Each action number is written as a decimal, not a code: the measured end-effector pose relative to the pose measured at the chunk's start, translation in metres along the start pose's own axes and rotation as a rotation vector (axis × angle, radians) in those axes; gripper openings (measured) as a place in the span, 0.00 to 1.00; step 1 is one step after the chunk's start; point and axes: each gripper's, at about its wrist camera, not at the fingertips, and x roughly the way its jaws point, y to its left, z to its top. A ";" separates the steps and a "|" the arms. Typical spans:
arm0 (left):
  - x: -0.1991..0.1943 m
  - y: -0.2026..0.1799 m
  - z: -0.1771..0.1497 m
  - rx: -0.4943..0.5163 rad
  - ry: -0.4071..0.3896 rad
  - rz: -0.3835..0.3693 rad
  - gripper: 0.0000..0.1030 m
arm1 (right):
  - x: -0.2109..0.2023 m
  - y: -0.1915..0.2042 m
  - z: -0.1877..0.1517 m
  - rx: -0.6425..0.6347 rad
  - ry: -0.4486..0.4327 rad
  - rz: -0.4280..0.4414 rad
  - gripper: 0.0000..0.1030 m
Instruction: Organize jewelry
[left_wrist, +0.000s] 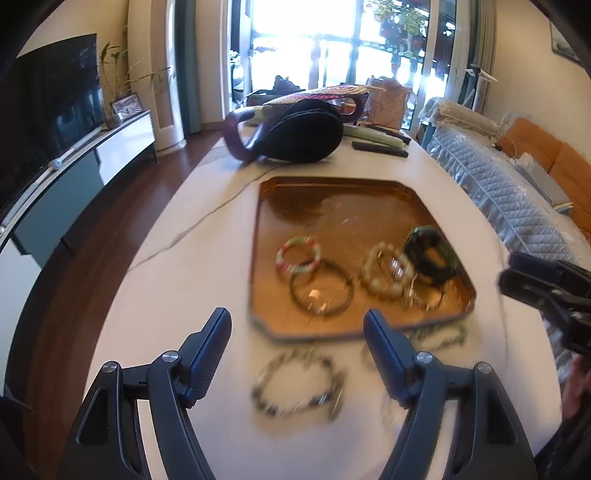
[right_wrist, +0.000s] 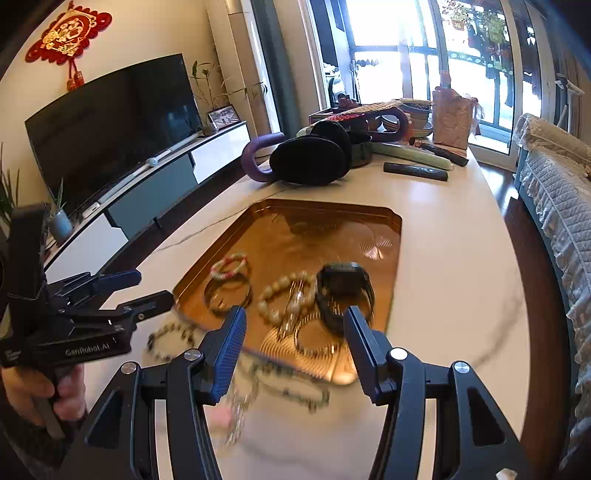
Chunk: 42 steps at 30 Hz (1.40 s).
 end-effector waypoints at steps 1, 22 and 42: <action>-0.002 0.003 -0.005 0.002 0.007 0.000 0.72 | -0.005 0.001 -0.005 -0.006 0.006 0.005 0.51; 0.049 0.008 -0.037 0.020 0.143 0.037 0.71 | 0.042 -0.007 -0.051 -0.088 0.149 -0.042 0.50; 0.033 -0.012 -0.041 0.085 0.158 -0.107 0.10 | 0.046 0.008 -0.059 -0.223 0.166 -0.059 0.05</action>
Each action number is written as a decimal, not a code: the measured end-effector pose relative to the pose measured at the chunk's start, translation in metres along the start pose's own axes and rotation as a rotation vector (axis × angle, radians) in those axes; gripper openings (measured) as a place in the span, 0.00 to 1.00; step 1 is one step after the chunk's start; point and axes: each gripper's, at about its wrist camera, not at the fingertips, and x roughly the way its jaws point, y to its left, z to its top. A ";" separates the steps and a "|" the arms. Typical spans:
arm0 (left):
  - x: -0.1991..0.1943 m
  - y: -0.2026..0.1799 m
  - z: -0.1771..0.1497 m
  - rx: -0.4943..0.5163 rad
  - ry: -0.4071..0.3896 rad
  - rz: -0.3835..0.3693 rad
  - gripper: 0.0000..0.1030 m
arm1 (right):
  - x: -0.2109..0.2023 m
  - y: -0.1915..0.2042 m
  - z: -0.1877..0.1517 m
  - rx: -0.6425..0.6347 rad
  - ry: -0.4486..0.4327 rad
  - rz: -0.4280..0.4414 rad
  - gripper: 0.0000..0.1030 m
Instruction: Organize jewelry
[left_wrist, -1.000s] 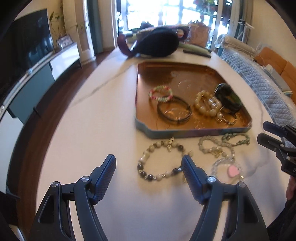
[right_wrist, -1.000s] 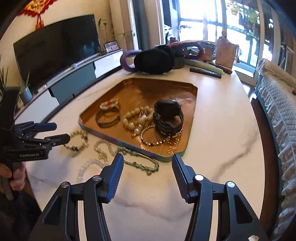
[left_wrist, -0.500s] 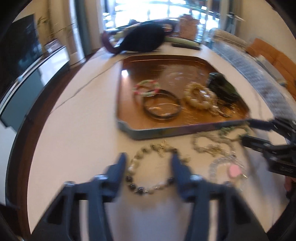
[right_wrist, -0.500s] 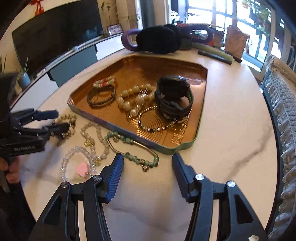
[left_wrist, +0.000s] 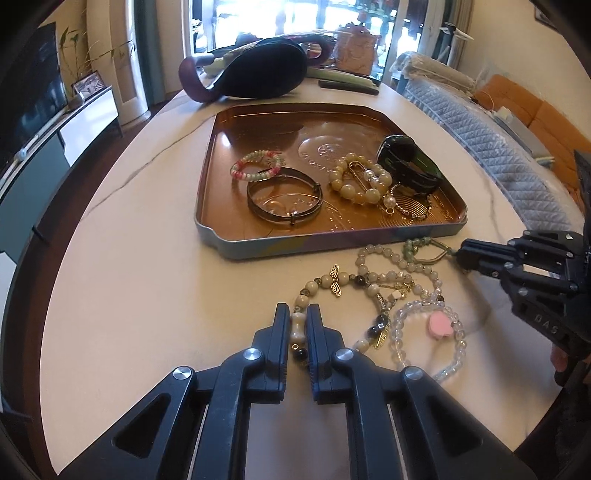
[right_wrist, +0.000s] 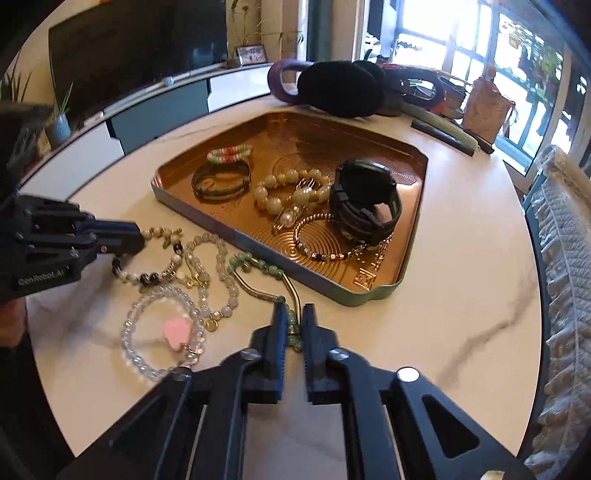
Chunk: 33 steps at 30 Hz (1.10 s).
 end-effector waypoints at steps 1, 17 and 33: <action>-0.003 0.001 0.000 -0.007 -0.005 -0.006 0.10 | -0.004 -0.001 0.000 0.007 -0.013 -0.001 0.05; -0.046 -0.003 0.015 -0.054 -0.128 -0.084 0.09 | -0.052 -0.009 0.013 0.078 -0.171 0.064 0.05; -0.074 -0.020 0.035 -0.052 -0.222 -0.146 0.09 | -0.074 -0.007 0.027 0.109 -0.251 0.095 0.05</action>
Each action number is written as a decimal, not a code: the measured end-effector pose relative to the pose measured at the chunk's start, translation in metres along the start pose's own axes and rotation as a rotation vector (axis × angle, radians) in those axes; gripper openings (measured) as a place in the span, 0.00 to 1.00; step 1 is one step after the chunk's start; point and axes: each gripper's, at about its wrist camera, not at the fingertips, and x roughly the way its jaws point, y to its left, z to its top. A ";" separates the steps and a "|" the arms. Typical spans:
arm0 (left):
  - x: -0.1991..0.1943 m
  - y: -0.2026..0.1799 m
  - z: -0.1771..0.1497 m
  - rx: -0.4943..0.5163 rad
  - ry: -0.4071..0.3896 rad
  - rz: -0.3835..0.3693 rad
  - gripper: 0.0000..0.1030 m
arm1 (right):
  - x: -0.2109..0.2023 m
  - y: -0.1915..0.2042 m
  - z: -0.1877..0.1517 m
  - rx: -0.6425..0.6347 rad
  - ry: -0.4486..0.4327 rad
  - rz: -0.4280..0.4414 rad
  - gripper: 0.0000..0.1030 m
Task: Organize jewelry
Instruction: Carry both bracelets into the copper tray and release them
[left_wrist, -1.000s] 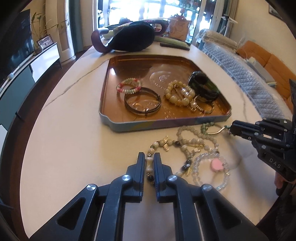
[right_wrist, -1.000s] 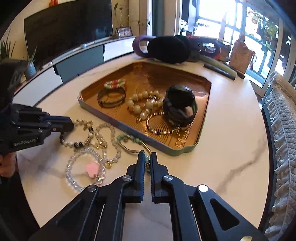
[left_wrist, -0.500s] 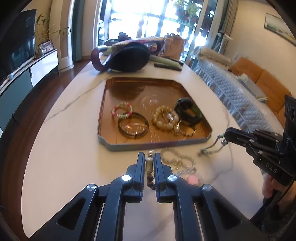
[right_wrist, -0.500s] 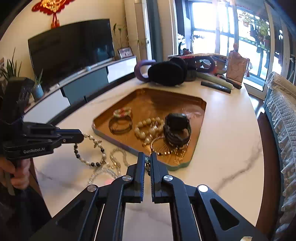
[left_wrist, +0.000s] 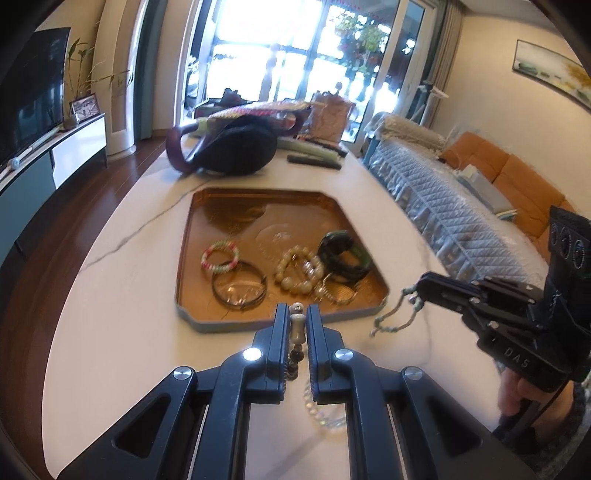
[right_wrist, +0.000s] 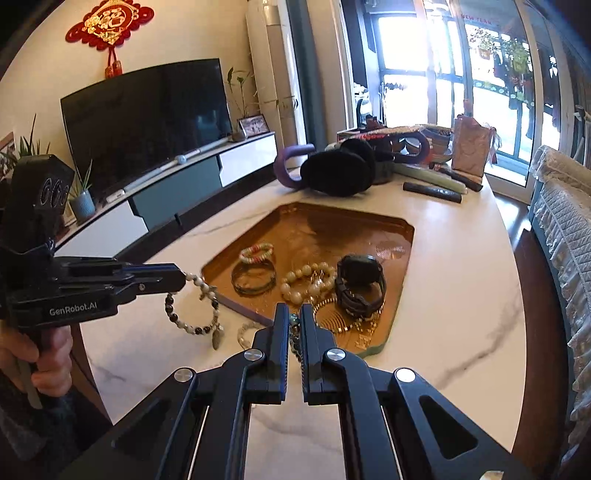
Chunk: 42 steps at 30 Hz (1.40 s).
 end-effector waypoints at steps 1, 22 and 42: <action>-0.001 -0.001 0.003 -0.001 -0.008 -0.003 0.09 | -0.001 0.001 0.003 0.000 -0.005 0.005 0.05; -0.025 0.019 0.060 -0.162 -0.163 -0.267 0.09 | -0.008 0.015 0.062 0.008 -0.114 0.056 0.05; 0.091 0.025 0.047 -0.147 0.056 -0.038 0.09 | 0.064 -0.027 0.037 0.118 0.033 0.070 0.05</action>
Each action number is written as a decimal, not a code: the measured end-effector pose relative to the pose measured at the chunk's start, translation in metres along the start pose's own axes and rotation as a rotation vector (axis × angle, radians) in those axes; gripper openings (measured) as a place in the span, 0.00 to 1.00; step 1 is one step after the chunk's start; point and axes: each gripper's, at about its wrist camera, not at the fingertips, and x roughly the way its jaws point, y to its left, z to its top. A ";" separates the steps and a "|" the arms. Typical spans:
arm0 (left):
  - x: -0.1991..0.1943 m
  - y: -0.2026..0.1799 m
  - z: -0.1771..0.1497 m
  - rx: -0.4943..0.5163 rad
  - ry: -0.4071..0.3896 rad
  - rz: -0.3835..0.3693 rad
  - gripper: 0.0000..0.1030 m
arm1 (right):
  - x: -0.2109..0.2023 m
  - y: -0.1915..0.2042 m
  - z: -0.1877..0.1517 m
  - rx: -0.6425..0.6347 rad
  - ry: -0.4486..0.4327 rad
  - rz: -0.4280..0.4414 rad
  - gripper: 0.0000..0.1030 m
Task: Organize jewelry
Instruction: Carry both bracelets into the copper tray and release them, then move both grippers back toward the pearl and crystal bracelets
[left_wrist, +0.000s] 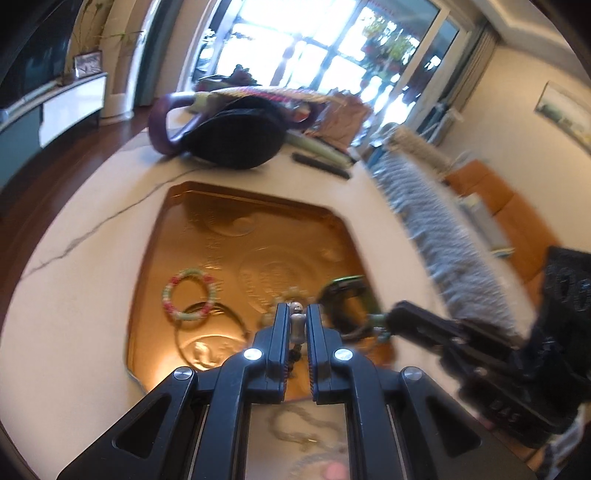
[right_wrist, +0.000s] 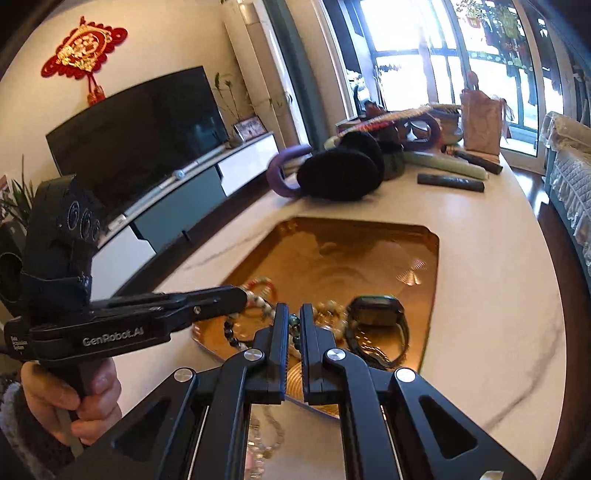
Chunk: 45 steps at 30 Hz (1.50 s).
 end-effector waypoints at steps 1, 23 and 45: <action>0.005 -0.001 -0.001 0.019 0.007 0.045 0.09 | 0.004 -0.003 -0.002 0.001 0.011 -0.008 0.05; -0.029 -0.013 -0.039 0.124 -0.018 0.274 0.66 | -0.023 0.004 -0.023 -0.031 0.031 -0.178 0.58; -0.040 -0.037 -0.120 0.231 0.149 0.118 0.28 | -0.010 0.029 -0.081 -0.005 0.141 -0.036 0.20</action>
